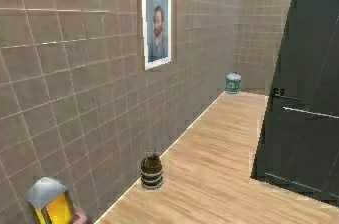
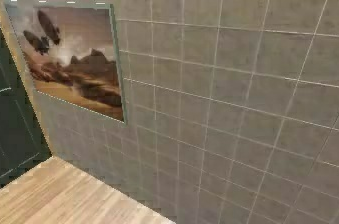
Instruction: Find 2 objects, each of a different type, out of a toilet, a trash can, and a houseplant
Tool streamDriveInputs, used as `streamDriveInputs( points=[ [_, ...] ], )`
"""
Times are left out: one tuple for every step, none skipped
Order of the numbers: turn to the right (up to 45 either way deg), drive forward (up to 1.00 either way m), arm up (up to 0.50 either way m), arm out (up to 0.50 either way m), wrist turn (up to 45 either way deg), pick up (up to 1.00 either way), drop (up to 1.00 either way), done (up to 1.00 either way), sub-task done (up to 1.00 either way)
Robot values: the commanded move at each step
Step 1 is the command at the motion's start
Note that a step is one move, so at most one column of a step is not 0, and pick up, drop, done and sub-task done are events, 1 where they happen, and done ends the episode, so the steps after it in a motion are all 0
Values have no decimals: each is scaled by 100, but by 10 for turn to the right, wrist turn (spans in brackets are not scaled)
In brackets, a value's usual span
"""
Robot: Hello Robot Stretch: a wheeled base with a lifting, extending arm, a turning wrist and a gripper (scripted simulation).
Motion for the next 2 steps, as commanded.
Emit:
streamDriveInputs(
  points=[
    [-450, 0, 0, 0, 0, 0, 0, 0, 0],
    [-450, 0, 0, 0, 0, 0, 0, 0, 0]
  ],
)
